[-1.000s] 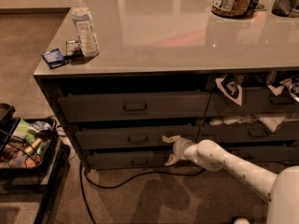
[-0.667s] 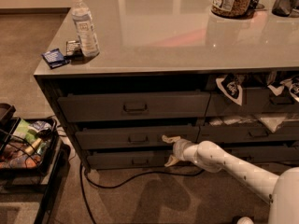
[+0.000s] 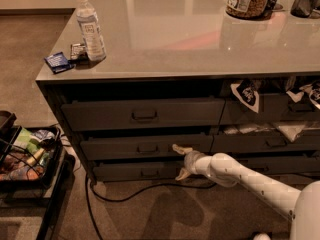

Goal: Close middle drawer

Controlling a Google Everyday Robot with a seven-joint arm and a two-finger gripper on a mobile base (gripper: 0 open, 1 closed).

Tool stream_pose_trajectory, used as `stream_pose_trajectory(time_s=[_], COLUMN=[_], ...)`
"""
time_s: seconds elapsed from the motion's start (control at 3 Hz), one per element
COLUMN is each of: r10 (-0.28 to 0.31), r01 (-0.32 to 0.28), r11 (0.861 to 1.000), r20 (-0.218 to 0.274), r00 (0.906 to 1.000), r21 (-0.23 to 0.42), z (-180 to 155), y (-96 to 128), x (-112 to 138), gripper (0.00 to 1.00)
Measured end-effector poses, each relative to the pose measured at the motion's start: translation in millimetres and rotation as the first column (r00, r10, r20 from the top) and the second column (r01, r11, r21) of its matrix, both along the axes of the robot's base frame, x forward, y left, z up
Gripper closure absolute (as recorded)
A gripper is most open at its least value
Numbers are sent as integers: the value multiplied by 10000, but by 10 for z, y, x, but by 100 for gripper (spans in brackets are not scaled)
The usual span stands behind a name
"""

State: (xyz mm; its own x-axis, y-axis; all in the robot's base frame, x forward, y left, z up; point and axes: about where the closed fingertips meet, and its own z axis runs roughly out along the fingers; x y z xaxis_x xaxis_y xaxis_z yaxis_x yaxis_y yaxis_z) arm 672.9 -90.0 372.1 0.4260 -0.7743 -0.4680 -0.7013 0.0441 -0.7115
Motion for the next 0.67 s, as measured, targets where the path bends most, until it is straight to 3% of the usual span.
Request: stream_pose_trajectory(time_s=[0.33,0.67], r10=[0,555], r01=[0,-575], r11=[10000,9968], r20=[-1,-371], r00=[10000,9978], r21=[-1,-561], z=[0,-20], y=[14,-28], x=[-40,-393], gripper=[0,0])
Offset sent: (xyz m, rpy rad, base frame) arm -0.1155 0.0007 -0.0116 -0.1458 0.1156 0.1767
